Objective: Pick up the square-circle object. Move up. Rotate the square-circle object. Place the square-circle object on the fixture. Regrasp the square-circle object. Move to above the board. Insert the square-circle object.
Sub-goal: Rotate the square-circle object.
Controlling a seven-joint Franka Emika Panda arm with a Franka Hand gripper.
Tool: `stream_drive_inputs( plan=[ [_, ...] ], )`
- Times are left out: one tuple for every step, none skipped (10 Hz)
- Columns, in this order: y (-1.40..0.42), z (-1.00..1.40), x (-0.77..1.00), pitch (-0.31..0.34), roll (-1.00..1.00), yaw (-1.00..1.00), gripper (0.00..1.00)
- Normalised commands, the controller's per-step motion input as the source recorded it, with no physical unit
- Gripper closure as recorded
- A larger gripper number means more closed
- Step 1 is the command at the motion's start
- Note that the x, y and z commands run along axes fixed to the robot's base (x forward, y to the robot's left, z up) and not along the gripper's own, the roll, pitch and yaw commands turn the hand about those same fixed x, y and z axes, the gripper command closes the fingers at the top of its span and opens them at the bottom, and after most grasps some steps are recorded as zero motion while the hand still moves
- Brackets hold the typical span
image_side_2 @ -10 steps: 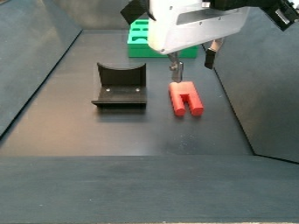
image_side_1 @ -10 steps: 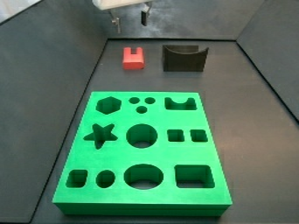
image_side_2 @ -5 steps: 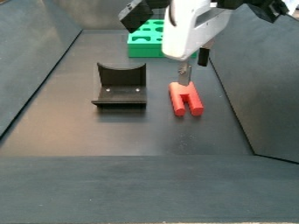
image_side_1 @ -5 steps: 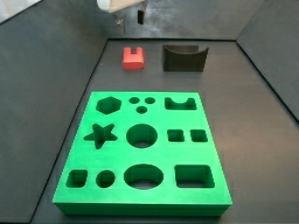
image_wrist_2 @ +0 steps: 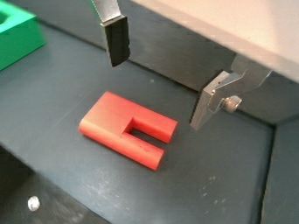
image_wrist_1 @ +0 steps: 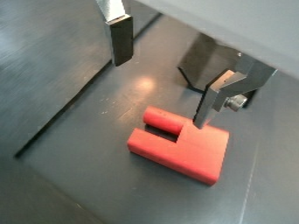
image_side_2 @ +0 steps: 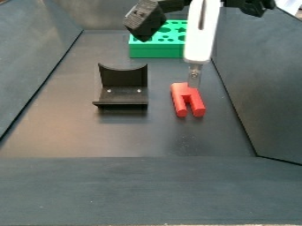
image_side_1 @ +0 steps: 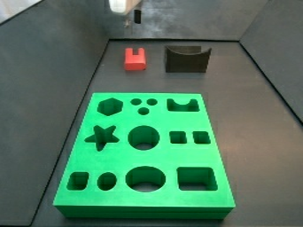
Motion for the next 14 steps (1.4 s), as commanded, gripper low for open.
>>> stream_drive_inputs(
  plan=[
    [0.00, -0.02, 0.04, -0.008, 0.00, 1.00, 0.00],
    [0.00, -0.02, 0.04, -0.008, 0.00, 1.00, 0.00],
    [0.00, -0.02, 0.04, -0.008, 0.00, 1.00, 0.00],
    [0.00, -0.02, 0.04, -0.009, 0.00, 1.00, 0.00],
    [0.00, -0.02, 0.04, -0.009, 0.00, 1.00, 0.00],
    [0.00, -0.02, 0.04, -0.010, 0.00, 1.00, 0.00],
    [0.00, -0.02, 0.04, -0.010, 0.00, 1.00, 0.00],
    [0.00, -0.02, 0.04, -0.011, 0.00, 1.00, 0.00],
    [0.00, -0.02, 0.04, -0.011, 0.00, 1.00, 0.00],
    [0.00, -0.02, 0.04, -0.012, 0.00, 1.00, 0.00],
    [0.00, -0.02, 0.04, -0.013, 0.00, 1.00, 0.00],
    [0.00, -0.02, 0.04, -0.014, 0.00, 1.00, 0.00],
    [0.00, -0.02, 0.04, -0.014, 0.00, 1.00, 0.00],
    [0.00, -0.02, 0.04, -0.016, 0.00, 1.00, 0.00]
  ],
)
